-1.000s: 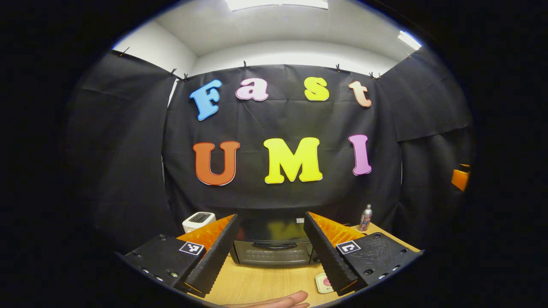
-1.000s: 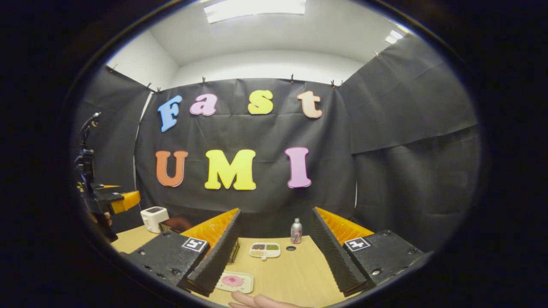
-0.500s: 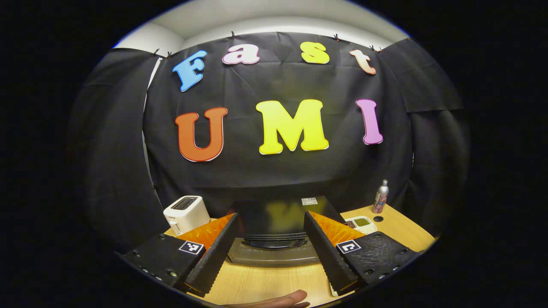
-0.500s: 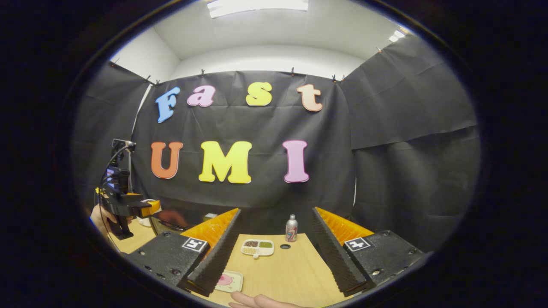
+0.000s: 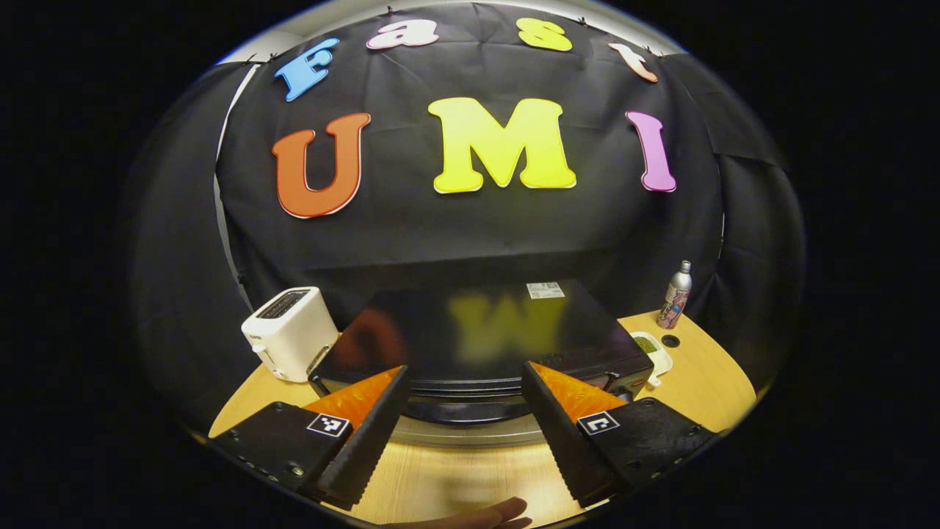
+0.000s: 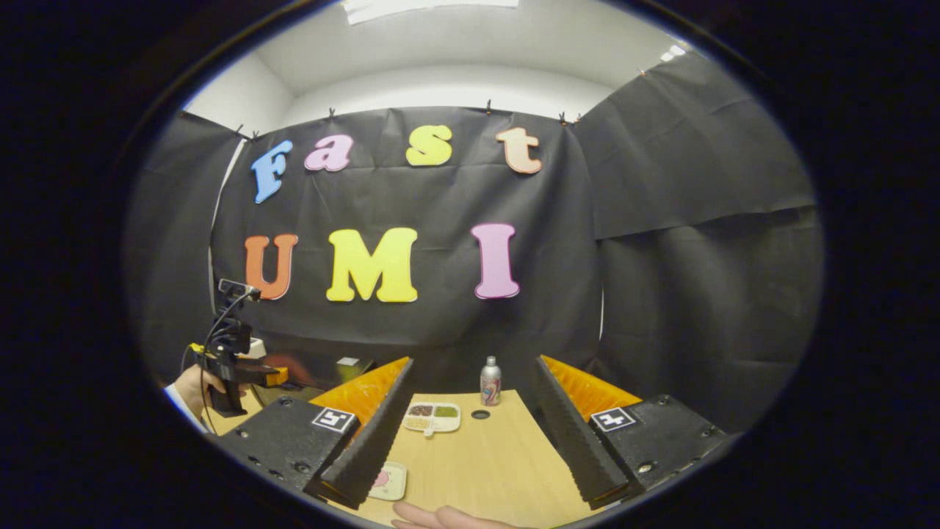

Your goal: Open the electric oven with the left hand, put the food in, and close the electric oven.

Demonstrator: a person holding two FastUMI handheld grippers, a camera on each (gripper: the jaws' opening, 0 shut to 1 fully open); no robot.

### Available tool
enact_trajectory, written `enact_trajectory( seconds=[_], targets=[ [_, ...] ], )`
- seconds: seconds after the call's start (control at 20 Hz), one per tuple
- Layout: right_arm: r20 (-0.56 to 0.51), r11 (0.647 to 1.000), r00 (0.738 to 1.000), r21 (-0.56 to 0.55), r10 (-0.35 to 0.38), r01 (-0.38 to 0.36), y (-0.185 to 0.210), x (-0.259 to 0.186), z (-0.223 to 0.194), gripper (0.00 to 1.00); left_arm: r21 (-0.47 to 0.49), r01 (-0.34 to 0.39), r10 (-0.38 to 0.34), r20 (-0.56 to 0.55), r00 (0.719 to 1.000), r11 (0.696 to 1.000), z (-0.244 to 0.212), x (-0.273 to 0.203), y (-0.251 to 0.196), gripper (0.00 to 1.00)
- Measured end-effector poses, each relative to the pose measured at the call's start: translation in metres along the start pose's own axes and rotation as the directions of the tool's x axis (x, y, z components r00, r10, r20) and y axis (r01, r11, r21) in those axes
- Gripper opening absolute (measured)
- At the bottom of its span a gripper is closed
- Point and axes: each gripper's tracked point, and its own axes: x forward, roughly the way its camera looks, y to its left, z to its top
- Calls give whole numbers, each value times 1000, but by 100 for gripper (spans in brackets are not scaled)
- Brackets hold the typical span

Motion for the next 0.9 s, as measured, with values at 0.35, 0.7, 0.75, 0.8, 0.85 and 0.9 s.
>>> enact_trajectory(
  seconds=[0.35,0.7,0.75,0.8,0.85,0.9],
  targets=[
    [-3,999,1000,21,-30,31,-17,2,-3,99,-58,26,-31,-89,996,998,-16,14,-5,96],
    [-14,998,999,45,-35,35,-19,-6,-1,99,-53,29,-33,-77,996,998,-15,11,-6,97],
    [-5,998,999,44,-37,37,-20,-8,2,99,-53,30,-34,-76,997,998,-16,9,-6,97],
    [3,998,999,41,-42,42,-21,-10,6,99,-52,32,-36,-72,997,998,-17,8,-6,97],
    [10,998,999,41,-44,43,-20,-14,7,99,-54,37,-41,-67,997,998,-18,6,-7,97],
    [12,998,999,43,-41,41,-19,-16,8,99,-56,45,-48,-61,997,997,-19,2,-7,97]
  ],
)
